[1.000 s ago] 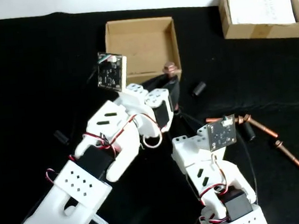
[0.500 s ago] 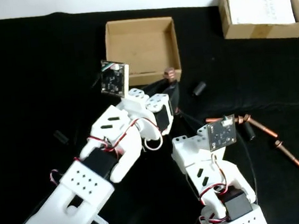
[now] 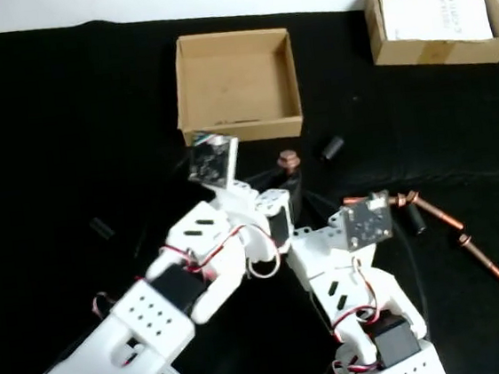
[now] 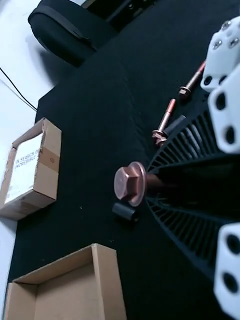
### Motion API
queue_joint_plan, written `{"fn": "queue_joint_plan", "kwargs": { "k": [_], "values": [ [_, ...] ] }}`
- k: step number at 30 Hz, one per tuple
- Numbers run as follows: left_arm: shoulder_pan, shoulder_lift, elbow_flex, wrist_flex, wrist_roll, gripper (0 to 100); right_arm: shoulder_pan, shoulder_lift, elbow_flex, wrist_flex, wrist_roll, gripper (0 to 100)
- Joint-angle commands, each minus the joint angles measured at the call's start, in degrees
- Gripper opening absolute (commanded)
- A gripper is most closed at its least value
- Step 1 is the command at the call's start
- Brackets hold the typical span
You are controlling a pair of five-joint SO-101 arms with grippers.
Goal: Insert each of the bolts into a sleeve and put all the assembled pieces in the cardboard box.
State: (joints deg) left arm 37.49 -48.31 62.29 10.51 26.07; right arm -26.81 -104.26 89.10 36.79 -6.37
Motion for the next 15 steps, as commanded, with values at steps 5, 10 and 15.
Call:
{"fn": "queue_joint_plan", "kwargs": {
  "k": [5,10,15],
  "values": [
    [1.19,-1.8,-5.05,16.53,-0.35,12,-0.04,-0.57,-0.84,-1.36,0.26,0.7],
    [1.54,-1.8,-17.8,40.79,-0.35,27,0.04,-0.48,-0.92,-1.36,0.09,0.7],
    [1.45,-1.8,-31.08,57.23,-0.44,21,3.38,0.04,-0.04,-2.68,0.0,0.7]
  ]
}}
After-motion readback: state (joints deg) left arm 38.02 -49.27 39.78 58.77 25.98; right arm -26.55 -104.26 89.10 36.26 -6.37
